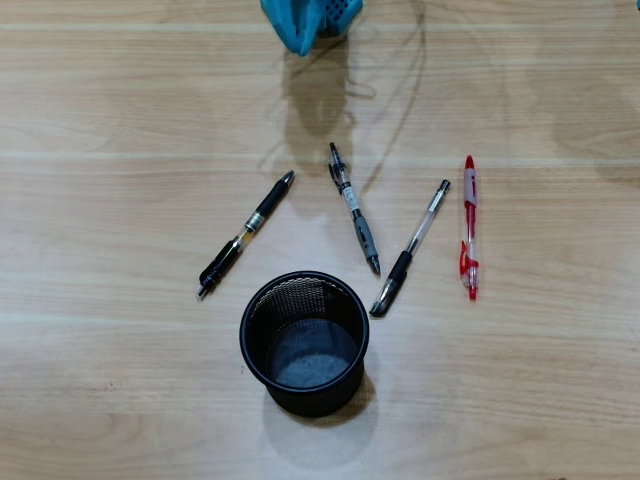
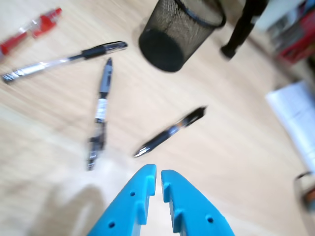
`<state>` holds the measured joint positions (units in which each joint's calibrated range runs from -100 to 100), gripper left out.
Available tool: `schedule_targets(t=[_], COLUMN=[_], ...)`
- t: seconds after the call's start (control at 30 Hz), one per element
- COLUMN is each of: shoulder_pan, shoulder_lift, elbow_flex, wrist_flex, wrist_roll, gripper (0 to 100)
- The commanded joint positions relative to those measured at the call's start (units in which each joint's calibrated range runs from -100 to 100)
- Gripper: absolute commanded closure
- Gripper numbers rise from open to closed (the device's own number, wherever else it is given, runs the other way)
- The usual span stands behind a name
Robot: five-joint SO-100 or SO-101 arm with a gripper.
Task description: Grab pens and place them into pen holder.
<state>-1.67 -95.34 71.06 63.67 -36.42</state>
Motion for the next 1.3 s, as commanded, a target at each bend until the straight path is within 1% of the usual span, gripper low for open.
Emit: schedule_targets(t=[0.0, 0.13, 0.43, 0.7, 0.9, 0.97, 1.27], shoulder_pan=[0.08, 0.17, 0.17, 0.17, 0.26, 0.17, -0.46], shoulder_lift=[4.57, 9.36, 11.21, 12.47, 13.39, 17.17, 49.43], elbow_flex=[-7.83, -12.43, -9.28, -9.37, -8.83, -9.73, -23.7], wrist_flex=[7.06, 10.76, 10.93, 9.99, 8.52, 6.89, -0.09], wrist_roll=[-5.67, -8.72, -17.51, -20.81, -21.22, -21.22, -21.06], gripper=[98, 98, 98, 98, 98, 98, 98])
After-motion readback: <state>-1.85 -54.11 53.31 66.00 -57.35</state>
